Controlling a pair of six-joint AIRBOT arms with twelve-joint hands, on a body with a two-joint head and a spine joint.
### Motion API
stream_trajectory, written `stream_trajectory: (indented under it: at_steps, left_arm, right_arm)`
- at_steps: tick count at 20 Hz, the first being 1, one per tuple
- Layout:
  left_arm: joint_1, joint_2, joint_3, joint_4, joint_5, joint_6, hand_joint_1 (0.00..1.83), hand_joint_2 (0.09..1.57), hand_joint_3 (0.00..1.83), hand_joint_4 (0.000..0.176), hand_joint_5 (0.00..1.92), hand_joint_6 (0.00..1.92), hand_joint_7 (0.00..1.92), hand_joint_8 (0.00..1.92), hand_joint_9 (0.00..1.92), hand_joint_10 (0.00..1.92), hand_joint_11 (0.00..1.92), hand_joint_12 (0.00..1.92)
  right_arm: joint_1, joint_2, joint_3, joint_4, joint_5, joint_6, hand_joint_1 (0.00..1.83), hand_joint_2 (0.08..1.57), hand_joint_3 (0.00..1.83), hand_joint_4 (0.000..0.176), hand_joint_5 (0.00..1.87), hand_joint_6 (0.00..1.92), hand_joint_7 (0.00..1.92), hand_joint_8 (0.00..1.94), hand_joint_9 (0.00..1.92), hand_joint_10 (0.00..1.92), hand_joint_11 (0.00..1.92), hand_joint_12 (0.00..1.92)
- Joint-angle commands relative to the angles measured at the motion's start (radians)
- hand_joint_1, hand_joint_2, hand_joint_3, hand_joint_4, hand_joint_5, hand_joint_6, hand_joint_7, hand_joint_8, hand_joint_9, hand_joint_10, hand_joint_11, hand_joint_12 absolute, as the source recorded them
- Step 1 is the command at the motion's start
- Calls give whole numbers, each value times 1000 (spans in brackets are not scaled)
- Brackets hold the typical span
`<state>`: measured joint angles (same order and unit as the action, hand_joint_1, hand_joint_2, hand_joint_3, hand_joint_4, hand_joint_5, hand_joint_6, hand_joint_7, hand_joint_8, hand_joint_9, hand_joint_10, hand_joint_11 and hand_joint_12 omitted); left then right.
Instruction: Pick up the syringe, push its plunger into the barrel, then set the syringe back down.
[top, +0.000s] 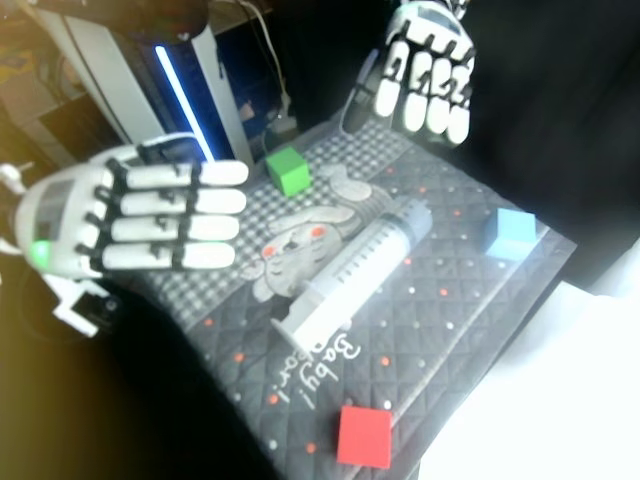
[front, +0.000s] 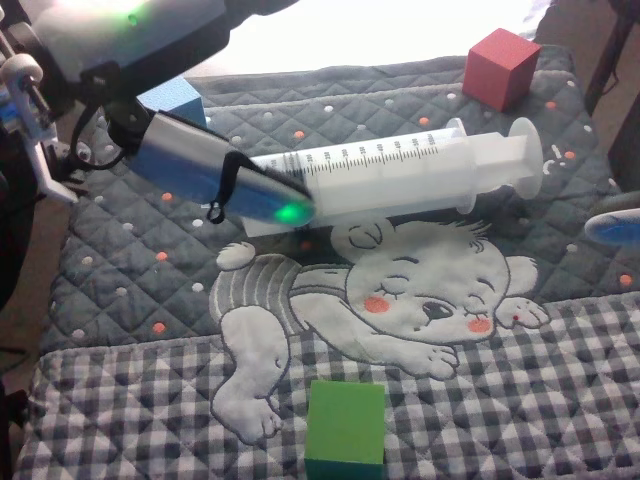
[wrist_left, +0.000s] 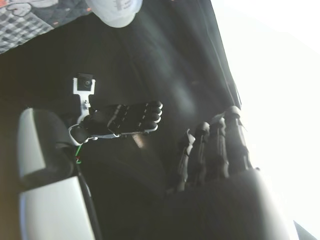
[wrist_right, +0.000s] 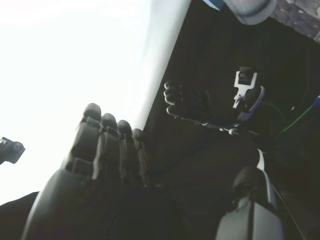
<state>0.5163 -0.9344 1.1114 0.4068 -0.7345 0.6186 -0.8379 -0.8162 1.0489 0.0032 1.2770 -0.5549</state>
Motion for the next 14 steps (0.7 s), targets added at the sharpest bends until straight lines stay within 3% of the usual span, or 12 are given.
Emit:
stream_trajectory:
  at_steps: [1,2,4,5,6,8,9,10,11,13,14]
  left_arm:
    - [-21,-6,2,-26,-96,-1,619,793,8,89,0,0,0,0,2,1,0,129]
    - [-30,-12,3,-14,-81,-1,587,783,2,112,0,0,0,0,0,0,0,44]
    - [-53,-29,9,12,-47,-9,519,799,7,110,0,0,0,0,20,8,23,33]
    - [-67,-45,18,23,-14,-11,513,800,6,67,0,0,16,6,66,24,84,62]
    - [-71,-53,24,25,-2,-11,510,800,5,45,0,0,24,8,78,26,112,77]
    - [-88,-91,55,54,48,-11,554,784,0,52,0,0,36,10,73,18,124,91]
    - [-96,-109,71,76,69,-13,514,761,10,50,0,0,54,9,100,10,38,340]
    - [-101,-125,84,93,87,-73,521,750,3,46,0,0,73,6,117,7,7,460]
    - [-109,-145,100,114,109,-93,530,737,0,47,0,0,81,4,122,5,1,533]
    - [-120,-169,121,150,136,-123,500,741,0,8,0,0,75,0,112,3,0,543]
    - [-126,-180,129,167,152,-132,464,738,0,1,0,0,66,0,109,1,0,518]
  right_arm:
    - [10,2,-2,24,127,6,690,713,0,26,153,3,118,0,83,6,8,298]
    - [6,0,-3,25,128,6,664,711,0,27,164,7,122,2,88,7,15,300]
    - [-1,0,-4,28,130,6,712,714,0,11,160,4,100,0,74,0,6,297]
    - [-10,-1,-5,33,136,6,658,749,15,8,168,6,122,9,89,7,11,299]
    - [-14,-2,-6,36,139,6,634,756,15,6,176,8,137,13,111,14,19,301]
    - [-27,-4,-7,46,147,6,522,780,19,8,182,7,153,14,137,19,48,311]
    - [-31,-5,-7,50,153,6,504,770,5,17,206,3,178,4,168,10,82,303]
    - [-34,-5,-7,53,159,5,466,790,11,0,203,0,175,0,167,4,81,299]
    - [-35,-5,-7,56,167,5,473,774,2,14,204,1,182,3,174,5,95,301]
    - [-35,-2,-7,57,178,5,457,811,16,10,175,0,146,0,147,0,86,294]
    - [-35,1,-7,58,182,5,459,802,10,24,162,0,138,0,143,1,76,291]
